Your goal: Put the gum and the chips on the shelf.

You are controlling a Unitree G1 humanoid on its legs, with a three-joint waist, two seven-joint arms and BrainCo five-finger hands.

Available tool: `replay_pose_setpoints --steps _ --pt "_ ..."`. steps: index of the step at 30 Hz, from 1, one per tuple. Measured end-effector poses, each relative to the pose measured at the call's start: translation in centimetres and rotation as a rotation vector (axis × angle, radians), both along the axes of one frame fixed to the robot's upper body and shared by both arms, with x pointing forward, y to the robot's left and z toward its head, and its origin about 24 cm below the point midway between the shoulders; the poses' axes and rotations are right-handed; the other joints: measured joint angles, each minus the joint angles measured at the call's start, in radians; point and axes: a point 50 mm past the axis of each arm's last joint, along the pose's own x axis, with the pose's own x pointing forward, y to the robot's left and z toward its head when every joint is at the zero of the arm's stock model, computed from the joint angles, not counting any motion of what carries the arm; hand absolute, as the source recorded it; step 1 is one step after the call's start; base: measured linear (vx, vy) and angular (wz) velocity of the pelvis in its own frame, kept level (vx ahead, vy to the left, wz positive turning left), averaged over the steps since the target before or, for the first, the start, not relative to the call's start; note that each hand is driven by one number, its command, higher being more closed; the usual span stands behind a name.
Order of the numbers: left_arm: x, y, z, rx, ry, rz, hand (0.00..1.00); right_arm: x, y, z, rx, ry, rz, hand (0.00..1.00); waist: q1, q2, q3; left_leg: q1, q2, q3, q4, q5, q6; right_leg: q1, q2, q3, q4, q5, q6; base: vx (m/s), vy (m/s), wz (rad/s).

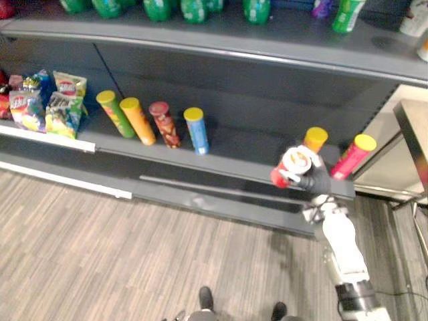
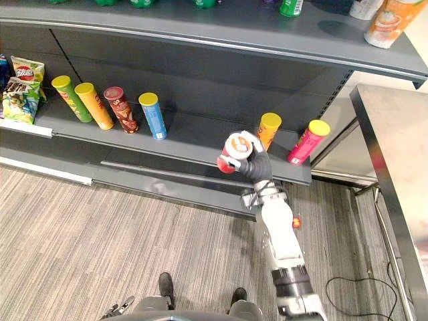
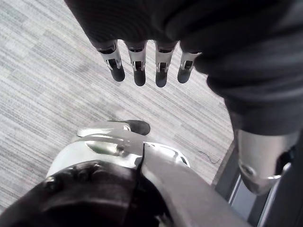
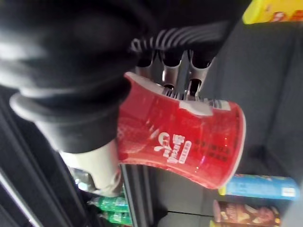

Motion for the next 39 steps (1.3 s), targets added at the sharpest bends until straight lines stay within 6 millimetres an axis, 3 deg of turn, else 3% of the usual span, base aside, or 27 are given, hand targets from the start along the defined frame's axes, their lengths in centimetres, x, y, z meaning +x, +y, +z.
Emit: replay_pose_setpoints --steps 3,11,16,20,29,32,39 --pt "0.3 0.1 0.0 0.009 0.002 -0.039 0.0 0.9 0.4 2.5 -0.038 -0.085 0.026 1.0 0.002 -0.003 -0.004 0.0 0.0 0.0 0.0 0.003 0.004 0.003 0.002 0.006 -0.011 0.01 -0.002 -0.01 0.004 -0.01" --pt "0.2 0.1 0.0 0.01 0.007 -0.041 0.0 1.8 1.3 5.8 -0.051 -0.184 0.055 1.0 0.015 -0.005 -0.023 0.003 0.006 0.003 0.0 0.011 0.008 0.008 0.012 0.015 -0.024 0.025 -0.01 -0.01 -0.001 -0.02" --pt "0.0 0.1 0.0 0.01 0.012 -0.041 0.0 2.5 1.9 9.6 -0.107 -0.301 0.078 1.0 0.016 -0.007 -0.025 0.003 0.017 0.002 -0.001 0.02 0.005 0.008 0.024 0.018 -0.029 0.034 -0.017 -0.02 -0.004 -0.01" --pt "-0.4 0.3 0.0 0.011 0.031 -0.037 0.0 4.3 1.8 11.4 -0.103 -0.303 0.055 1.0 0.017 -0.016 -0.042 0.002 0.023 0.0 -0.002 0.026 0.004 0.009 0.031 0.017 -0.033 0.039 -0.021 0.0 0.0 0.0" --pt "-0.4 0.5 0.0 0.007 0.032 -0.039 0.0 7.8 -0.3 17.2 -0.102 -0.316 -0.134 1.0 0.043 -0.028 -0.05 -0.002 0.027 0.0 -0.002 0.031 0.001 0.009 0.036 0.017 -0.044 0.049 -0.022 0.0 0.0 0.0" --pt "-0.4 0.5 0.0 0.007 0.032 -0.04 0.0 8.4 -0.7 17.9 -0.084 -0.3 -0.169 1.0 0.045 -0.03 -0.049 -0.003 0.027 -0.001 -0.002 0.031 0.0 0.009 0.037 0.017 -0.045 0.049 -0.022 0.0 0.0 0.0" --pt "-0.2 0.6 0.1 0.004 0.022 -0.017 0.0 10.4 -3.8 19.3 0.024 -0.198 -0.31 1.0 0.046 -0.036 -0.046 -0.018 0.027 -0.012 -0.002 0.037 0.005 0.009 0.039 0.003 -0.061 0.054 -0.023 0.03 -0.001 0.04"
